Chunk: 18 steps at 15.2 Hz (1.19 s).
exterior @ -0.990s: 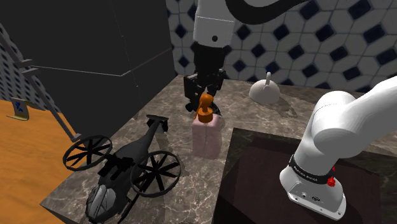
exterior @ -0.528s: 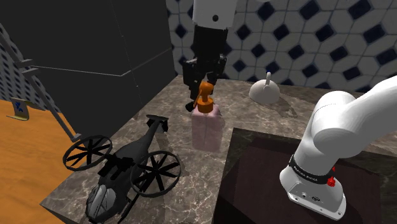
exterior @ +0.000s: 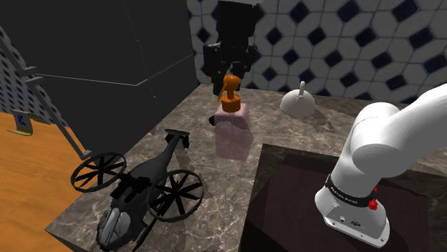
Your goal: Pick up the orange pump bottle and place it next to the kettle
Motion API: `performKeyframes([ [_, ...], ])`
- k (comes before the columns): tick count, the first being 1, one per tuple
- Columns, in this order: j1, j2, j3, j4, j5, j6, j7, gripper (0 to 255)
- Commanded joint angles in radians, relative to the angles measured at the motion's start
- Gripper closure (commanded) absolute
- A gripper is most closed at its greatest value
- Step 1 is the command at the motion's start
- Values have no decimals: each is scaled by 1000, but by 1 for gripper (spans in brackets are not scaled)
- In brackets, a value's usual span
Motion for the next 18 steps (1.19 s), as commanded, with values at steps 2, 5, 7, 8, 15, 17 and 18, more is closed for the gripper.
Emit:
performKeyframes([
  [2, -3, 11, -6, 47, -7, -36, 6, 255],
  [5, -6, 26, -11, 98, -13, -72, 13, 255],
  [7, -9, 36, -13, 132, -17, -96, 17, 255],
  [8, -10, 41, -15, 150, -19, -108, 20, 255],
  [15, -16, 53, -43, 229, -34, -182, 11, 255],
  [17, -18, 12, -89, 197, -46, -201, -34, 255],
  [18, -19, -6, -112, 182, -54, -211, -56, 255],
])
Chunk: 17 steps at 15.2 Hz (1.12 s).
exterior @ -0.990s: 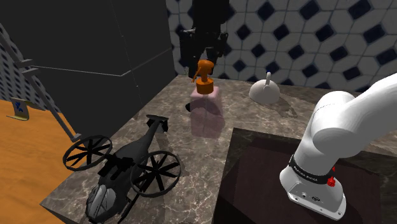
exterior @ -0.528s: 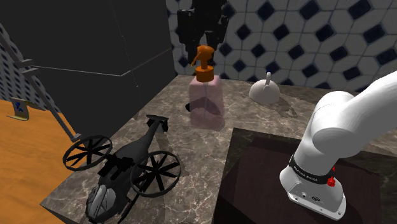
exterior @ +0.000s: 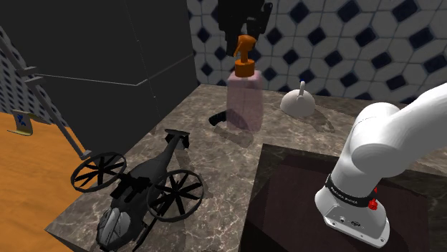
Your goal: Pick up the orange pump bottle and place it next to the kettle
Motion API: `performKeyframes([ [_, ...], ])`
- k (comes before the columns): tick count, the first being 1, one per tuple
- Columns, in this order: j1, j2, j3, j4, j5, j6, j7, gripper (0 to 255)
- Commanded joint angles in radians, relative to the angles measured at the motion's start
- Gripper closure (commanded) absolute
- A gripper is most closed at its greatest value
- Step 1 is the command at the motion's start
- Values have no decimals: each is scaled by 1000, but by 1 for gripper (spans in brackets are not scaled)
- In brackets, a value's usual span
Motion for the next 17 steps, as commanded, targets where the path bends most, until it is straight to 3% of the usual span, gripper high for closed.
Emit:
performKeyframes([
  [1, -4, -35, -45, -29, -16, -17, -46, 255],
  [9, -27, -140, -224, -97, -113, -92, -223, 255],
  [17, -55, -180, -406, -95, -241, -154, -405, 255],
])
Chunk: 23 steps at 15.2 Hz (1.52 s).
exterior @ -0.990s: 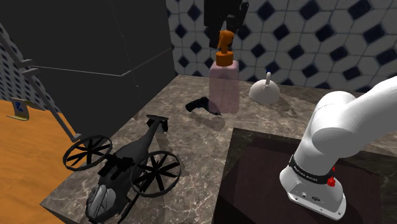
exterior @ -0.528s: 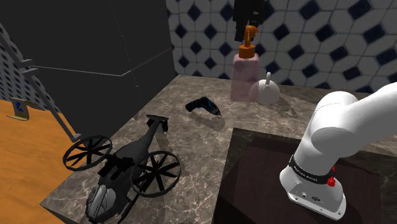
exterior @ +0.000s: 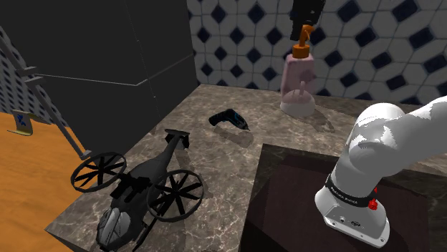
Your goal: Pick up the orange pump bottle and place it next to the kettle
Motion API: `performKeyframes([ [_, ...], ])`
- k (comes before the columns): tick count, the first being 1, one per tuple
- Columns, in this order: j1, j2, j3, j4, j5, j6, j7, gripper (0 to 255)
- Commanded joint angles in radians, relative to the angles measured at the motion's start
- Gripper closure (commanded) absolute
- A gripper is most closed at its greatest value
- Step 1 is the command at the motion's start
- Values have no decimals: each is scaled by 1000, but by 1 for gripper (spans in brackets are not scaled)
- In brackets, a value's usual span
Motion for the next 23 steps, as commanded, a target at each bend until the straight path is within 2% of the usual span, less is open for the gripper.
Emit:
performKeyframes([
  [1, -6, -1, -49, 15, -36, -20, -50, 255],
  [11, -16, 50, -286, 121, -196, -66, -291, 255],
  [19, 22, 168, -513, 293, -294, -84, -509, 255],
  [23, 9, 136, -514, 215, -308, -37, -504, 255],
])
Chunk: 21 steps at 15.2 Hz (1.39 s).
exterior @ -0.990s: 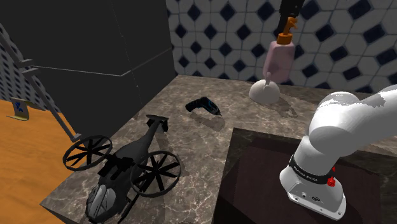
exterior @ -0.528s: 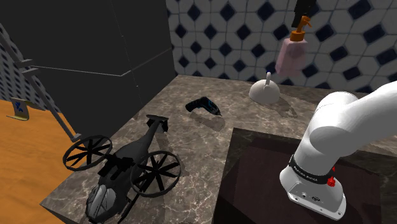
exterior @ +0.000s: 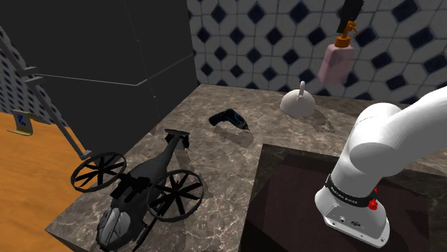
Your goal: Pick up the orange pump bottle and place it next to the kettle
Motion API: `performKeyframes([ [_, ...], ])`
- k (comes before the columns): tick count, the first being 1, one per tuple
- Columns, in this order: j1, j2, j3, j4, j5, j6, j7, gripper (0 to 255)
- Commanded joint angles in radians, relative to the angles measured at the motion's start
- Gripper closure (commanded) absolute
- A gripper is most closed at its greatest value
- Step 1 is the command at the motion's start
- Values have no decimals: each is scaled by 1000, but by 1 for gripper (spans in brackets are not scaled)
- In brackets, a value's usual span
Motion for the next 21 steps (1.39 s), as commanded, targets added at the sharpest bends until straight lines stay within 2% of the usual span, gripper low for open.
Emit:
performKeyframes([
  [1, -6, -15, -3, -36, -8, 22, -1, 255],
  [21, -59, -120, -52, -364, -81, 252, 6, 255],
])
